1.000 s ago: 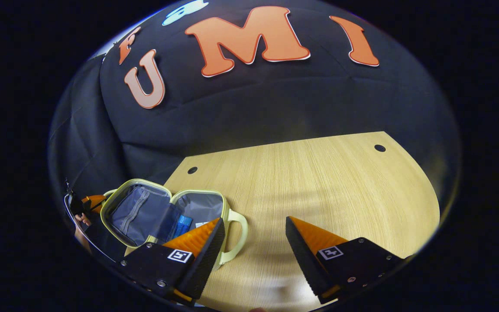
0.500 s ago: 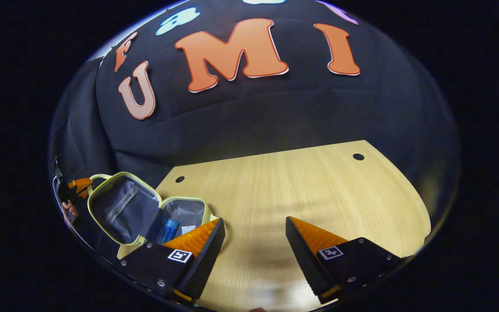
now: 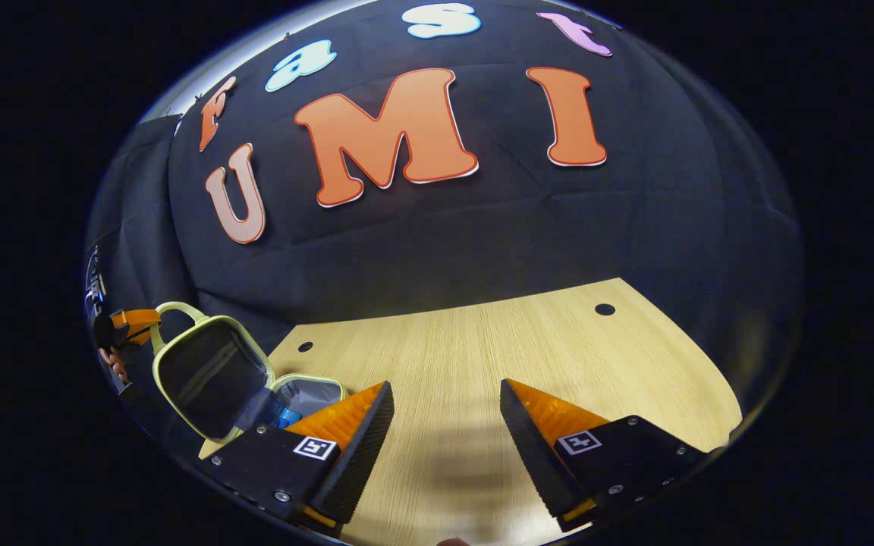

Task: First open the suitcase, pack the skin care products into it, and then close the suitcase.

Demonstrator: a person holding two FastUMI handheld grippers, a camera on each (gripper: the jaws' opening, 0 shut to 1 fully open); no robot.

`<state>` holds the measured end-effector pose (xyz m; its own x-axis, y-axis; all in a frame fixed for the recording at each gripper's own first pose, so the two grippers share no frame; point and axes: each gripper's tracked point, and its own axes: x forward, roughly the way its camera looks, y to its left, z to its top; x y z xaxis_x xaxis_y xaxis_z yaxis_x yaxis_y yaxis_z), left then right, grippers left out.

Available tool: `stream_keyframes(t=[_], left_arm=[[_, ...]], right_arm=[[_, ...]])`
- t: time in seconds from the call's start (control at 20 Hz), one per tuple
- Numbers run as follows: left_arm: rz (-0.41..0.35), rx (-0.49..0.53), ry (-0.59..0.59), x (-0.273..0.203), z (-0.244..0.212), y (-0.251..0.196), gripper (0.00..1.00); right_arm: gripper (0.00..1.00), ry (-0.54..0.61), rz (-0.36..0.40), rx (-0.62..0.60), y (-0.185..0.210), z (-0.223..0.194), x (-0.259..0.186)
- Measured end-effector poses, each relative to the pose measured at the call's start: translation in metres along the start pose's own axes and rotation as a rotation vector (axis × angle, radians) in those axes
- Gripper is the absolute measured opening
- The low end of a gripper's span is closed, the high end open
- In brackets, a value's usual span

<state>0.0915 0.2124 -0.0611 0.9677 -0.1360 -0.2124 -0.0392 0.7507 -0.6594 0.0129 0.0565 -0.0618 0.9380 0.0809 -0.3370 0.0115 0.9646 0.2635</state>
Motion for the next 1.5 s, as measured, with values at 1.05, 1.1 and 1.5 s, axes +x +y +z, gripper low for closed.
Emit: stream_keyframes(t=[1.05,1.1,1.5], left_arm=[[0.030,0.088,0.143,0.041,-0.191,-0.120,0.03],[0.035,0.117,0.166,0.045,-0.205,-0.125,0.03],[0.104,0.379,0.364,0.044,-0.288,-0.118,0.03]], right_arm=[[0.90,-0.057,0.128,-0.047,-0.111,0.042,-0.008],[0.91,-0.054,0.130,-0.051,-0.113,0.041,-0.008],[0.91,-0.020,0.158,-0.074,-0.116,0.023,-0.012]])
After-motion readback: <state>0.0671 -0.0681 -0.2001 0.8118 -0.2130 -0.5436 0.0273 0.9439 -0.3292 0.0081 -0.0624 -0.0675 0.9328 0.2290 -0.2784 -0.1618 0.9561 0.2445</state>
